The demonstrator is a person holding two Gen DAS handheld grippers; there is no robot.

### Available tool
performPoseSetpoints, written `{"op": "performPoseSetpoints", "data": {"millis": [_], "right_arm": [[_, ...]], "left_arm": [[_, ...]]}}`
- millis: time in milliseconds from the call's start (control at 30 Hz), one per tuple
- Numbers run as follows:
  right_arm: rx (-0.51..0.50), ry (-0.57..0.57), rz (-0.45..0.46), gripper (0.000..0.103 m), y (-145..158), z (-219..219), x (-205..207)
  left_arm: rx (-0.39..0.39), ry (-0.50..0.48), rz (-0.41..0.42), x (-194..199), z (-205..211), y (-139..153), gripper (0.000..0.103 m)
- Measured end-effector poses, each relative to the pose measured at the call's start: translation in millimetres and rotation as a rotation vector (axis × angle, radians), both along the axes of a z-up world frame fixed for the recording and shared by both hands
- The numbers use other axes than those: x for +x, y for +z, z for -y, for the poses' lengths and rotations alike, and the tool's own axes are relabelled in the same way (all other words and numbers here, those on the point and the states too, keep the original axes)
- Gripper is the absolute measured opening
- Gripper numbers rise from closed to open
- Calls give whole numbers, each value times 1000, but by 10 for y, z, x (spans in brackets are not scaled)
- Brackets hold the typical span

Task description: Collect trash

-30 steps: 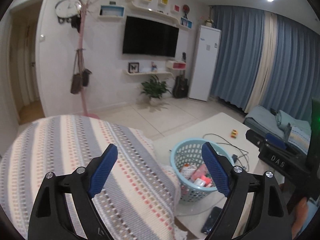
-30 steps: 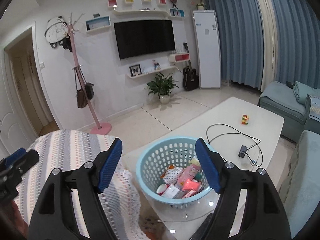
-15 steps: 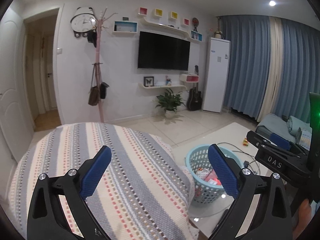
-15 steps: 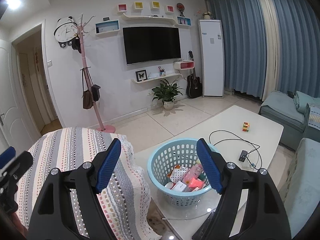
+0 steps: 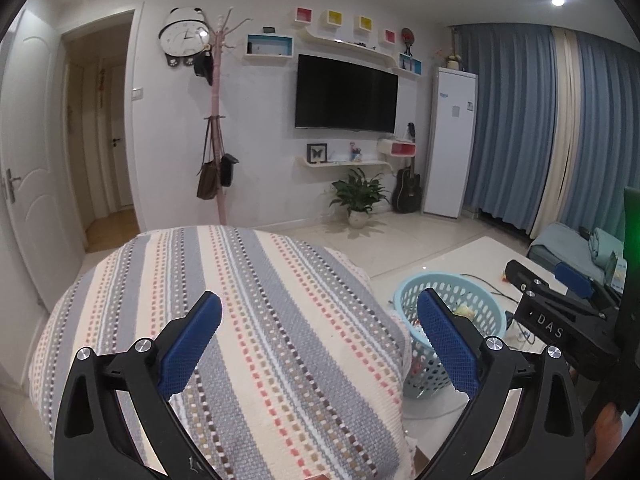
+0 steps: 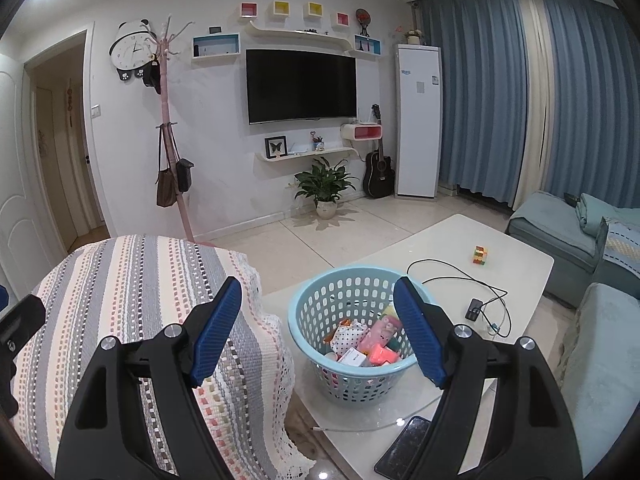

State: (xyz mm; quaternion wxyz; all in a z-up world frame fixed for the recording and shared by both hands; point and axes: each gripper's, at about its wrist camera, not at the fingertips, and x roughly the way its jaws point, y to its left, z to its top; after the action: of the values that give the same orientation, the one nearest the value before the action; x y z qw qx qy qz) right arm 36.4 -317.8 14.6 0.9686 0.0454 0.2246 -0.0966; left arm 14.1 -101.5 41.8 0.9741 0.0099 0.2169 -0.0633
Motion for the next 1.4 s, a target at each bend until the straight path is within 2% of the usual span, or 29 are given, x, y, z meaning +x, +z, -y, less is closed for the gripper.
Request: {"op": "performPoseSetpoints", "data": {"millis": [300,533,900,1400], "right_arm": [[-38,5,11,74,-8,-116,14],[-46,16,27,79,22,-130,-4],[-11,15,22,79,-2,-37,-17],[-24,30,19,79,26,-89,-19]], "left_arm": [[-18,13,9,-2,-75,30,95],[-23,20,19,-9,-73,48,95],[-24,22,14,-17,-65,44,95],[-28,26,15,-34,-74,55,95]]}}
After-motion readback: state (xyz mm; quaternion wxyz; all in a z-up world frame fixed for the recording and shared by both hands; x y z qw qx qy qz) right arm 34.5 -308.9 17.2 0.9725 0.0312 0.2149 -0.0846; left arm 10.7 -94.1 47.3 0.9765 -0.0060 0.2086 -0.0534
